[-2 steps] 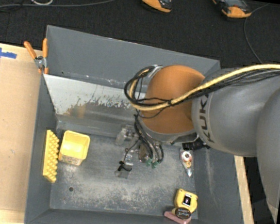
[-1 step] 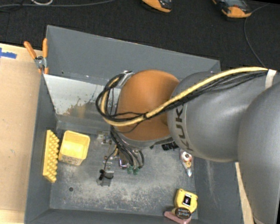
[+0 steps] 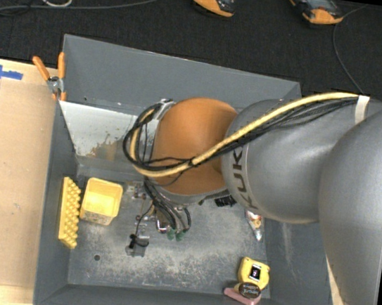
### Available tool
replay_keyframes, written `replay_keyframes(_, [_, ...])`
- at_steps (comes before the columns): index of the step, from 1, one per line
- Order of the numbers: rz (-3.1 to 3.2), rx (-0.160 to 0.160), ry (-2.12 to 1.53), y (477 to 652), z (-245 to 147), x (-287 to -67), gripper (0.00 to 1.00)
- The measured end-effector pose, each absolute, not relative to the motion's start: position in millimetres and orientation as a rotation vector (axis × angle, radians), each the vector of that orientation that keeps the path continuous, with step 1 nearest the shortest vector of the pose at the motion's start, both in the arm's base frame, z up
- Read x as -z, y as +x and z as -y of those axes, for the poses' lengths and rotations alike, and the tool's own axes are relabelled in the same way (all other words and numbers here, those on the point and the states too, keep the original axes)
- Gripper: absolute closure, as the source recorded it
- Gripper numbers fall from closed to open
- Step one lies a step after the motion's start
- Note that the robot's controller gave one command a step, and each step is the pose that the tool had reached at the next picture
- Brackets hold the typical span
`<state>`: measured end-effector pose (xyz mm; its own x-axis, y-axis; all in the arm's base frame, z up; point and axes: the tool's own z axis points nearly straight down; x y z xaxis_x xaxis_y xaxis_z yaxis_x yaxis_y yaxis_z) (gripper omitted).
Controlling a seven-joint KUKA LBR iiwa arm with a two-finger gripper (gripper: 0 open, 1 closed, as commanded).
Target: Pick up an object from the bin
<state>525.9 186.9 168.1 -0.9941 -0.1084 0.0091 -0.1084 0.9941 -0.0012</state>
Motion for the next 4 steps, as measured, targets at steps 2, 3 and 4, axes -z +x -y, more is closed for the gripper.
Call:
replay_keyframes(2, [3.12, -0.004, 0.245, 538.5, -209, -104, 0.0])
replay_keyframes(3, [3.128, -0.001, 0.235, 568.9, -181, -76, 0.0])
replay_keyframes(4, [3.129, 0.002, 0.223, 590.8, -182, -77, 0.0])
